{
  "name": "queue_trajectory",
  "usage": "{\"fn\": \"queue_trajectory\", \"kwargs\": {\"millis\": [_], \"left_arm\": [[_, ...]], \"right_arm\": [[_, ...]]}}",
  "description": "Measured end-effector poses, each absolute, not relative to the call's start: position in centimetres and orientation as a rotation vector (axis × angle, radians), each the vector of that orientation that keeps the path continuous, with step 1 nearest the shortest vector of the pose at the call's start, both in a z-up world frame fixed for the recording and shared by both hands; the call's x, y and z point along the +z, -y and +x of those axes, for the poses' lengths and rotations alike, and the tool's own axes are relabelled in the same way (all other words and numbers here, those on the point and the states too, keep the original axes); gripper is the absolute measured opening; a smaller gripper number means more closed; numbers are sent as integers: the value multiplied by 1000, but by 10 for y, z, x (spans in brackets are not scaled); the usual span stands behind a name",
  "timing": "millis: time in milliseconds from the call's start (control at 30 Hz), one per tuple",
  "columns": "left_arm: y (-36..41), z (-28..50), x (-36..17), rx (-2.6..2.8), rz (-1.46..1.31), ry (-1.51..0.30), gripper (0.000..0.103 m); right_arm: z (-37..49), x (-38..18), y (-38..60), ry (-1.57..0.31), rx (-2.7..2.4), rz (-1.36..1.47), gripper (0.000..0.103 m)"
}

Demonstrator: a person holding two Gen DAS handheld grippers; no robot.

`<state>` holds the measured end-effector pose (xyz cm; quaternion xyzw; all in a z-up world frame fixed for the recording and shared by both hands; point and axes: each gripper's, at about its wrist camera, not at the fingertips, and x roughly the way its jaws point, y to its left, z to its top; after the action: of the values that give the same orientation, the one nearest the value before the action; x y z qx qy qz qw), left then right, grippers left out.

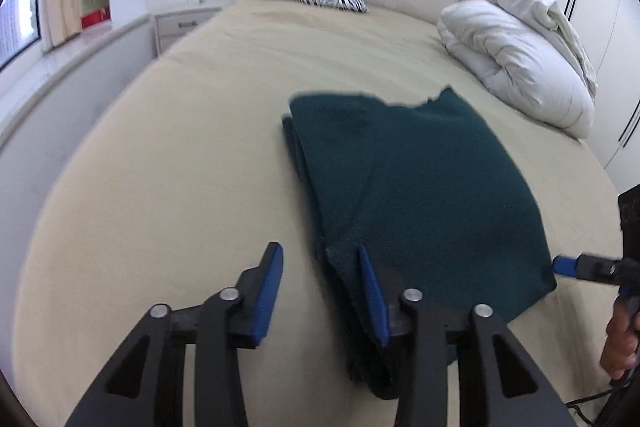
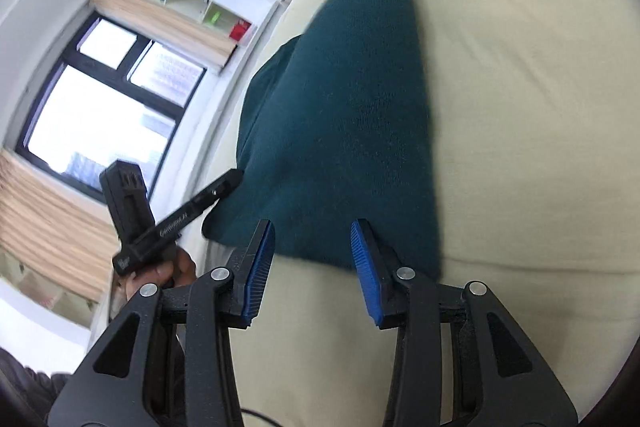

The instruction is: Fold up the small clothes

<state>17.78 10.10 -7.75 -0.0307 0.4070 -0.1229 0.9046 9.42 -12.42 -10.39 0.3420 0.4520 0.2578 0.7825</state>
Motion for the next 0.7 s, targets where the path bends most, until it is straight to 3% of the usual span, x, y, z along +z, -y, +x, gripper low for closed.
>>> {"fn": "queue_trajectory", "kwargs": {"millis": [167, 333, 500, 700], "left_arm": [[-78, 197, -37, -278, -44, -755, 44], [-36, 258, -51, -327, -45, -823, 45], [-34, 303, -89, -283, -46, -946, 45], [-50, 304, -104, -350, -136, -915, 45]], "right_arm": [[136, -73, 146, -881, 555, 755, 41], [213, -66, 137, -887, 577, 837, 41], [280, -109, 143, -981, 510, 950, 39], [318, -145, 181, -983, 400, 1048, 39]]}}
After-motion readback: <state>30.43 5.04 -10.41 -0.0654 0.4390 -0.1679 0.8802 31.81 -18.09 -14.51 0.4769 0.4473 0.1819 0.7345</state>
